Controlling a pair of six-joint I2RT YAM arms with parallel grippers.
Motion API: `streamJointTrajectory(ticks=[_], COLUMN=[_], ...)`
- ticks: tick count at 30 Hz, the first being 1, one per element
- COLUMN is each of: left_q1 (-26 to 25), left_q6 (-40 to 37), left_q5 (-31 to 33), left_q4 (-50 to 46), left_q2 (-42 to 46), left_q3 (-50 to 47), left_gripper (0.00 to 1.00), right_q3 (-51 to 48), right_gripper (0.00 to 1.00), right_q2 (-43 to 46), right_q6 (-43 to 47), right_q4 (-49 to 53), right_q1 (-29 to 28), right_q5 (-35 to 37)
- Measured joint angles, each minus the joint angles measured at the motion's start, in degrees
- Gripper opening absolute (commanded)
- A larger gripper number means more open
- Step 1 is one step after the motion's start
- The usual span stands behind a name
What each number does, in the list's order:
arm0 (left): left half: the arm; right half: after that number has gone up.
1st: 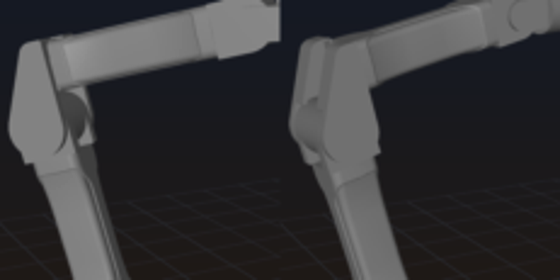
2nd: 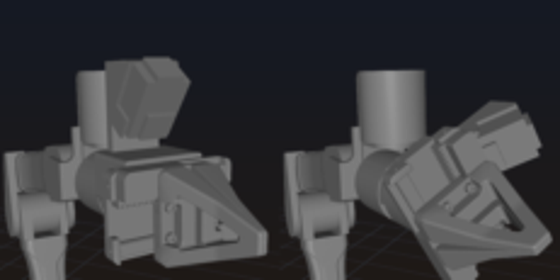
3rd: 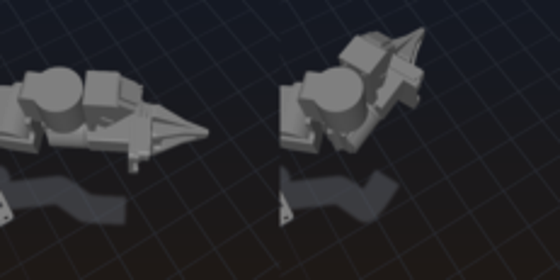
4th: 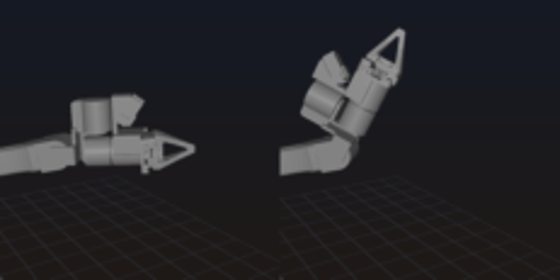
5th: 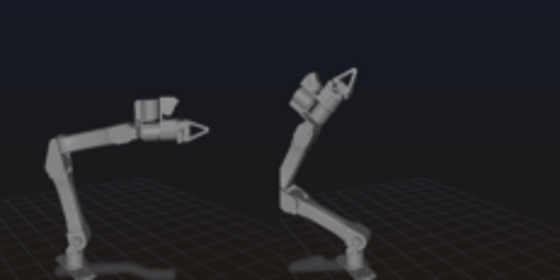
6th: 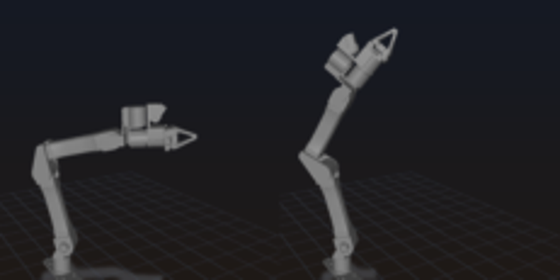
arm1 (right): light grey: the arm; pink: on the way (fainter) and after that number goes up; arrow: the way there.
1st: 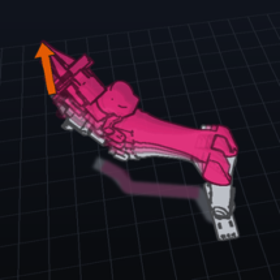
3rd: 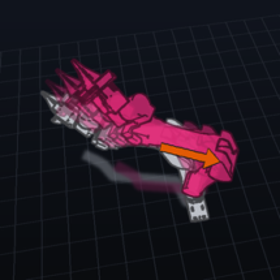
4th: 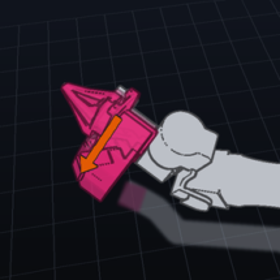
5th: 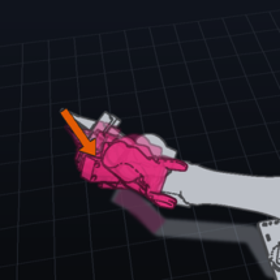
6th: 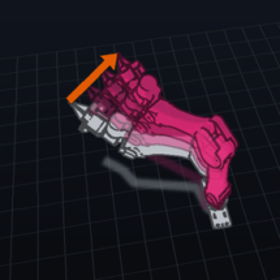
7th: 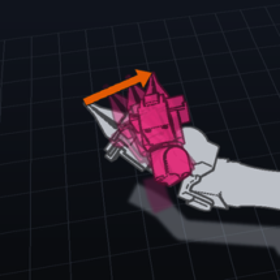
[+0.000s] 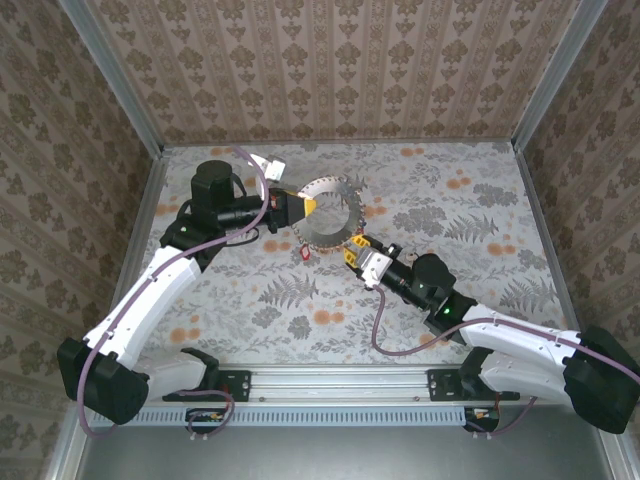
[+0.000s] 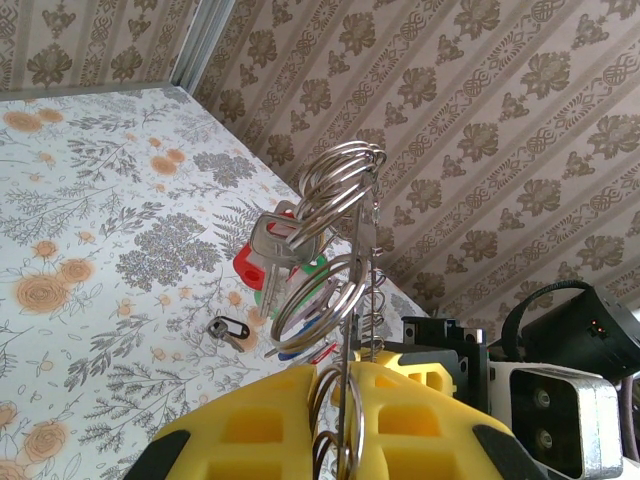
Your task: Put the keys on the keyring
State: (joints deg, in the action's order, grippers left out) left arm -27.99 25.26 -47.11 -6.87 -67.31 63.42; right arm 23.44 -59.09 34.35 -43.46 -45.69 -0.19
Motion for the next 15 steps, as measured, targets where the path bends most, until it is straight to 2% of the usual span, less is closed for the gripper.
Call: streamJointTrajectory(ticks=[7,15], left_q1=[0.0,0.0], left_q6=[0.0,0.0], left_q5=[-0.02,-0.02], left_q4=[-0.02,-0.04], left_q2=[0.0,0.0], left_q3=[0.0,0.0], left_gripper=[0.0,0.0], right_q3=[0.0,0.15], right_gripper=[0.34,0.34], right_q2=[2.16,2.78], right_q6=[0.39,1.7], right_q4=[2.51,6.51], right_q1=[0.0,0.0], right_q5=[-0.02,-0.26])
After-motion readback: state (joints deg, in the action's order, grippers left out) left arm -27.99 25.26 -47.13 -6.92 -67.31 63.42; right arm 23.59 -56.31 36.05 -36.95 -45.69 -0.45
